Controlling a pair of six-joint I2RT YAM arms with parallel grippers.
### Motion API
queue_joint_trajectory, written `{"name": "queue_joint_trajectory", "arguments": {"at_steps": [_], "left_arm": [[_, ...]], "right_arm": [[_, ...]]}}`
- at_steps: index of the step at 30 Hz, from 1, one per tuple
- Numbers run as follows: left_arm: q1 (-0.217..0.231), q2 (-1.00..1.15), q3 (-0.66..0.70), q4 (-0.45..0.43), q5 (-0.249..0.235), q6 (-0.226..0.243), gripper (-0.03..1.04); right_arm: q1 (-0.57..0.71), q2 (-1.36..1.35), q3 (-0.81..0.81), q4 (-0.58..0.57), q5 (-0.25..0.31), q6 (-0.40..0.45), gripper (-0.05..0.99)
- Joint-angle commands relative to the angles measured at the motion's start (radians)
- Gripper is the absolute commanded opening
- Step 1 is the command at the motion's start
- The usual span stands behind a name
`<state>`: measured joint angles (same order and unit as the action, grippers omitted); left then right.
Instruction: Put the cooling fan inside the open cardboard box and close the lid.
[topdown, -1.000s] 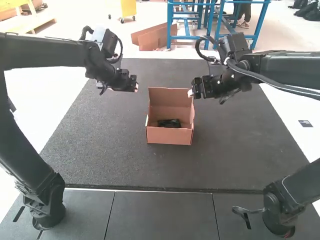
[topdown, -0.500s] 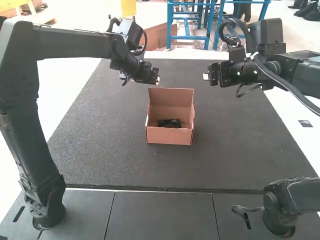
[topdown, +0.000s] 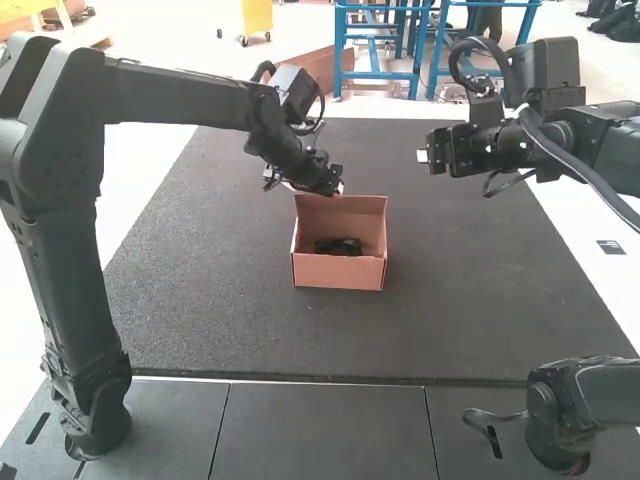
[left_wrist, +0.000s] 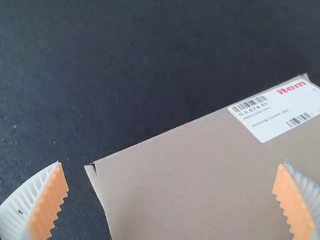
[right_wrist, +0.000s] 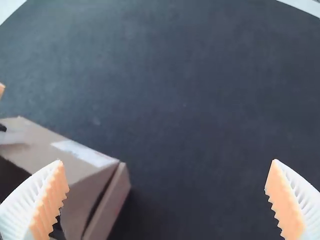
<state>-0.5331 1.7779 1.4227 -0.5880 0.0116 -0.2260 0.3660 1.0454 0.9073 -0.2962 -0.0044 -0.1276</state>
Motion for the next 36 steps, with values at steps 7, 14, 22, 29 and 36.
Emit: {"name": "queue_joint_trajectory", "arguments": {"at_steps": [7,14,22,29,36], "left_arm": [[-0.011,0.0,-0.054,-0.007,0.057,0.004,0.97],[-0.034,0.0,-0.114,-0.007,0.082,0.008,0.97],[-0.05,0.002,-0.177,0.034,0.087,0.008,0.97],[-0.053,0.0,-0.228,0.042,0.087,0.014,0.97],[-0.051,-0.02,-0.232,0.02,0.087,0.033,0.97]], "right_arm": [[-0.009,-0.015,0.028,-0.078,-0.1,0.029,0.9],[-0.002,-0.015,0.036,-0.155,-0.157,0.063,0.9],[-0.002,-0.012,0.044,-0.239,-0.174,0.06,0.9],[-0.001,-0.01,0.045,-0.294,-0.195,0.052,0.9],[0.001,-0.005,0.045,-0.301,-0.206,0.054,0.9]]}}
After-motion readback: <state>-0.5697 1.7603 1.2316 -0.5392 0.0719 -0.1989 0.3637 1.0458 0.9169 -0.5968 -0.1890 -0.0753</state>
